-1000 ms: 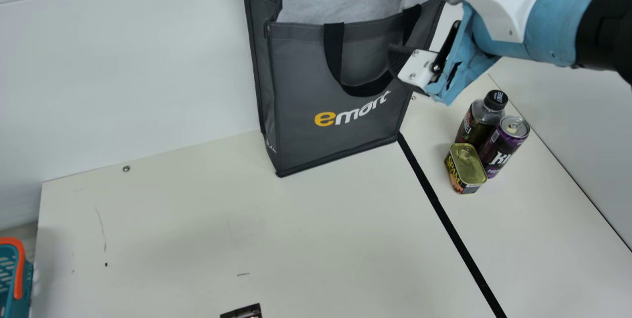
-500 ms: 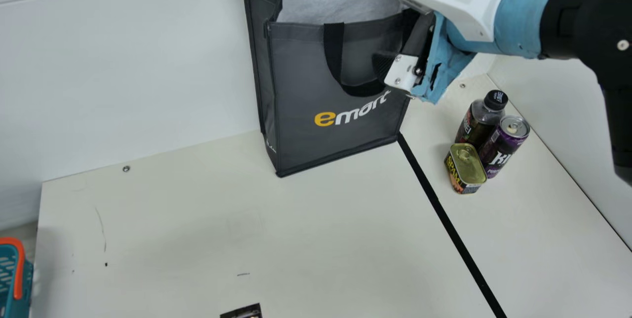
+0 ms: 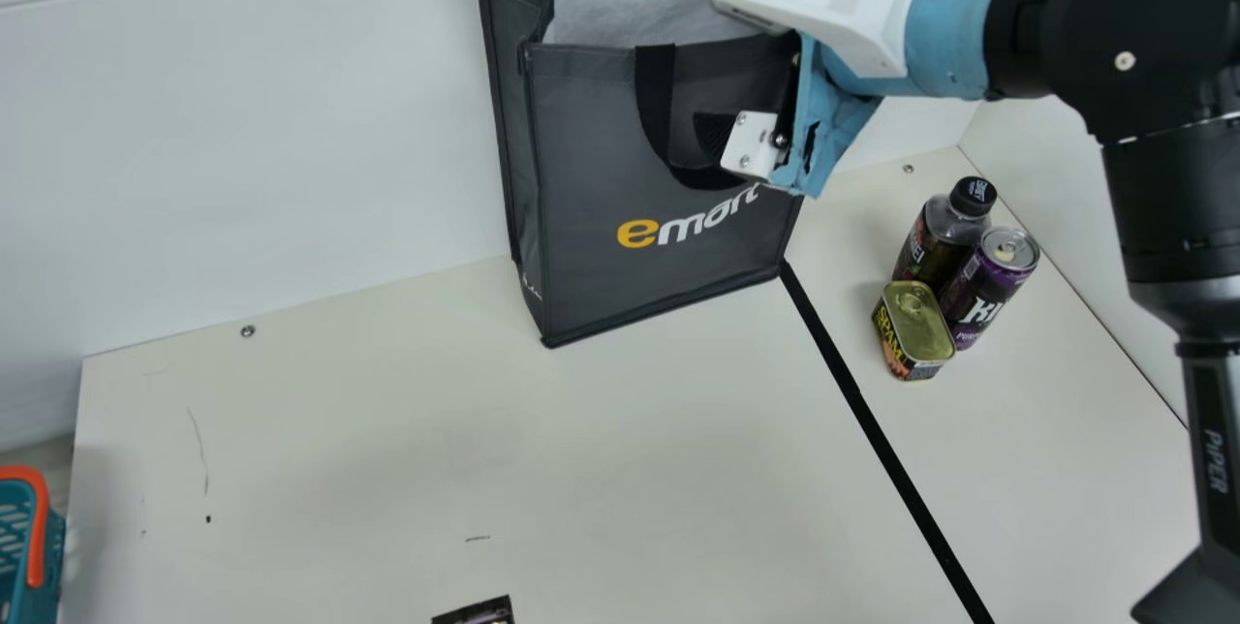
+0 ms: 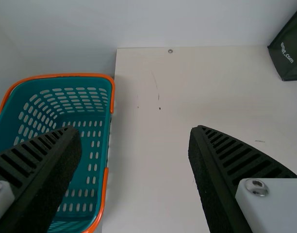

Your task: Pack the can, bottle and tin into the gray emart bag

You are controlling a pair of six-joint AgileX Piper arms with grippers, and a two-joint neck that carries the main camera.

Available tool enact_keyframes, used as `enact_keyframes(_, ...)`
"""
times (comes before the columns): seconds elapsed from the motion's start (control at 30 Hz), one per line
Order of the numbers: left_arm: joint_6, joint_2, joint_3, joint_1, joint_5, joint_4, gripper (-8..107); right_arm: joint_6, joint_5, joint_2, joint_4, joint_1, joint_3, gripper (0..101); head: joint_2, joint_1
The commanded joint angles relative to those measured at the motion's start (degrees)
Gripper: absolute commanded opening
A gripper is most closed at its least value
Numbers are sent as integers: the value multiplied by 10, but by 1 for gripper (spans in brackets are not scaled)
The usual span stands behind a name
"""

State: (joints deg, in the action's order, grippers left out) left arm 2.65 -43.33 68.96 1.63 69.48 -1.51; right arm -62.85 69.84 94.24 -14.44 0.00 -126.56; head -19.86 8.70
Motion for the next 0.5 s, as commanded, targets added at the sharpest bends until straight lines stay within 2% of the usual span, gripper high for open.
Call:
enact_keyframes(0.0,0,0,0,0,0,0,90,-4,1,8,-1,1,-2,91,-1,13)
enact_keyframes(0.47,0,0,0,0,0,0,90,-32,1,61,-3,3,-1,91,-1,13)
